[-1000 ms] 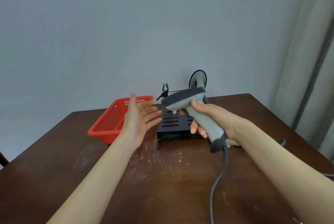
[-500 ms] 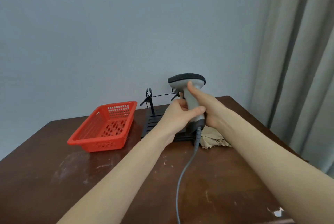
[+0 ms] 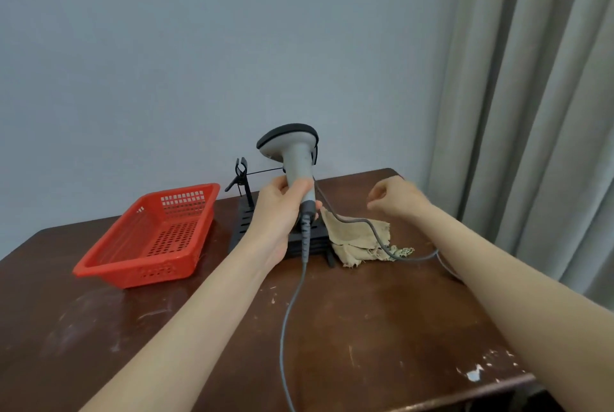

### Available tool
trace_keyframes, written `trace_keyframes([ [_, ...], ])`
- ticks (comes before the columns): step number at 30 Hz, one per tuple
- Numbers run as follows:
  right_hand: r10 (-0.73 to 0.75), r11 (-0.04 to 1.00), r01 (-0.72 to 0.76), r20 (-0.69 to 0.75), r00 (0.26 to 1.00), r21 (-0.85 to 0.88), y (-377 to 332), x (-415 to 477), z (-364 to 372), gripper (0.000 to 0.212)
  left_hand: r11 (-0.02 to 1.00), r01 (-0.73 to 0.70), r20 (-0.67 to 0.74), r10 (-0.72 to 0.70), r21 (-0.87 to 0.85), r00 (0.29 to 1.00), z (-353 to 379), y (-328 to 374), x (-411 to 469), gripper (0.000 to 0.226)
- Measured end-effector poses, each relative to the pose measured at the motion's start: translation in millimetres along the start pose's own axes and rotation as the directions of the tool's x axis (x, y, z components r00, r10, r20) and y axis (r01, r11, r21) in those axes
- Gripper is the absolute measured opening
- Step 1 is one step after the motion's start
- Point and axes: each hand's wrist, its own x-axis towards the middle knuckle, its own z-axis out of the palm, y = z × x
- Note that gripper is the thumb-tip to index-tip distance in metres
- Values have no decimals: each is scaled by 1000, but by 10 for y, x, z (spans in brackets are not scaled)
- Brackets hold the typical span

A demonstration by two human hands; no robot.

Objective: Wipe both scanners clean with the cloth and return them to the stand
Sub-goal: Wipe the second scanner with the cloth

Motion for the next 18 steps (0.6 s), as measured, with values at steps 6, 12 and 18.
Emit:
trace_keyframes([
  [6,156,951,-99,178,972,-293,-2,173,327,62,997,-24,7,24,69,1000,-7,-141,2,7],
  [12,189,979,-162,241,952,-127,82,364,436,35,999,-9,16,9,49,1000,8,-210,31,7],
  [18,79,561,-116,86,993,820,-45,404,116,22,998,-6,19,4,62,1000,21,-220,57,10],
])
